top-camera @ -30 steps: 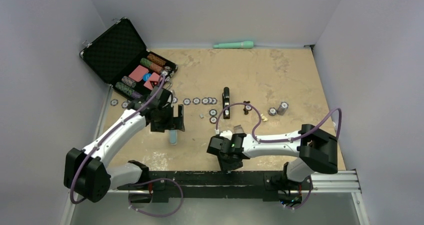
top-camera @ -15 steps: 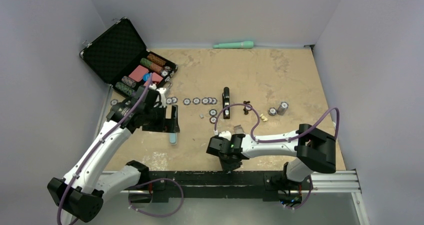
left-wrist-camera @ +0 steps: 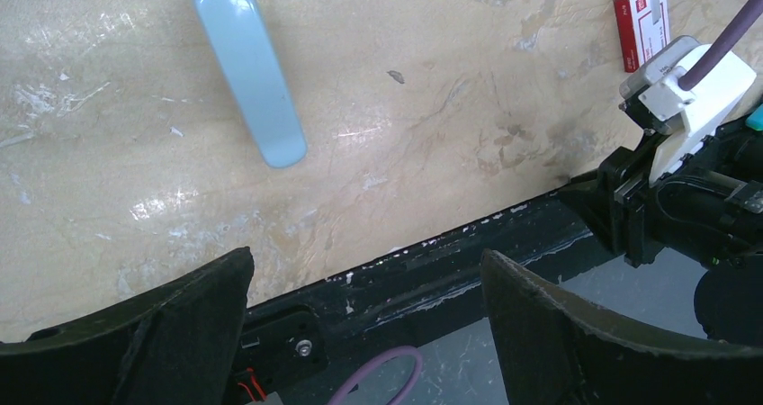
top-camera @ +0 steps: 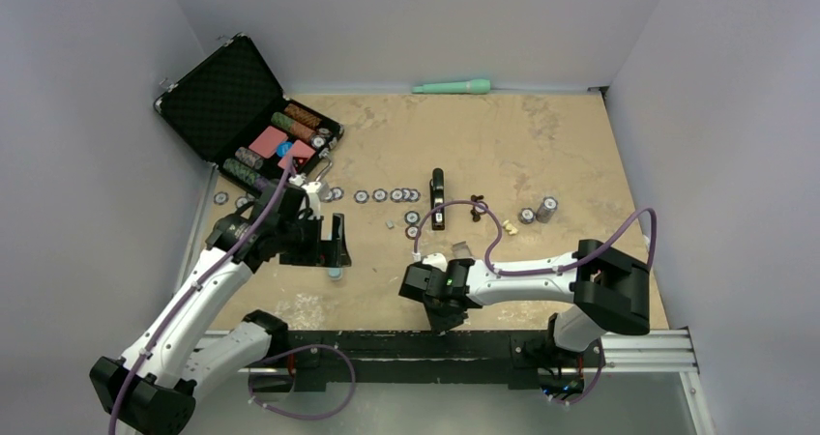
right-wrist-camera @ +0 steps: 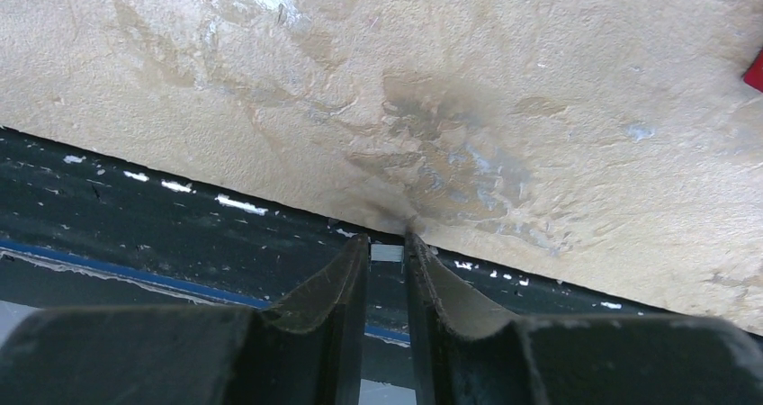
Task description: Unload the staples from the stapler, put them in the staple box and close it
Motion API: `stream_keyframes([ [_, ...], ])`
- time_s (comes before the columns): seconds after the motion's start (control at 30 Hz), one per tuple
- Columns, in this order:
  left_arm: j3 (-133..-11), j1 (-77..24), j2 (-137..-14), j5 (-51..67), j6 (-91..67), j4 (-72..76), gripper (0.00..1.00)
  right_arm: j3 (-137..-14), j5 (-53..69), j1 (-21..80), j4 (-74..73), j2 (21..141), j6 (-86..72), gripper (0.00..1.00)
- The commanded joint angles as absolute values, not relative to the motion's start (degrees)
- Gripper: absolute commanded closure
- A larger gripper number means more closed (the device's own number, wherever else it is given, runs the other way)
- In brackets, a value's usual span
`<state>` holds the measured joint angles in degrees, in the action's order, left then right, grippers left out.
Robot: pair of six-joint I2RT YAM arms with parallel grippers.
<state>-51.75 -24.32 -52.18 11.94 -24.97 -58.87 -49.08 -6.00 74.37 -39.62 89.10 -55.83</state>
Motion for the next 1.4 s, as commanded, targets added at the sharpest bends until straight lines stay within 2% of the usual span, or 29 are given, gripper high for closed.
stream_keyframes([
  [0.0,-51.6,-24.0,-51.6,13.0,-26.0,-56.8,0.00,-48.3,-6.8,74.8,-41.1,89.1,-54.9,0.76],
  [0.2,-51.4,-24.0,-50.8,12.8,-26.1,-56.7,0.00,-53.3,-8.9,74.8,-44.0,88.9,-53.9,0.76],
  [0.43,-51.3,-24.0,-50.0,11.8,-26.4,-56.7,0.00,-62.6,-15.9,74.2,-45.9,96.5,-48.9,0.75],
  [0.5,-51.2,-24.0,-49.6,11.8,-26.4,-56.7,0.00,-64.1,-17.2,73.4,-45.3,97.8,-47.6,0.72],
  [0.57,-51.2,-24.1,-49.3,11.7,-26.5,-56.7,0.00,-65.1,-17.7,72.1,-43.8,97.9,-46.2,0.59],
  [0.67,-51.1,-24.1,-48.8,11.3,-26.7,-56.8,0.00,-66.5,-18.8,70.3,-41.8,97.2,-43.5,0.27],
  [0.73,-51.1,-24.1,-48.8,11.1,-26.8,-56.8,0.00,-68.0,-19.7,69.1,-42.1,97.4,-42.6,0.20],
  [1.0,-51.1,-24.0,-49.9,10.6,-26.9,-57.0,0.00,-67.1,-18.9,67.1,-40.9,93.5,-43.4,0.19],
  [1.37,-50.8,-24.4,-49.4,0.2,-30.5,-58.9,0.00,-63.5,-6.0,68.2,-38.4,90.2,-48.8,0.26],
])
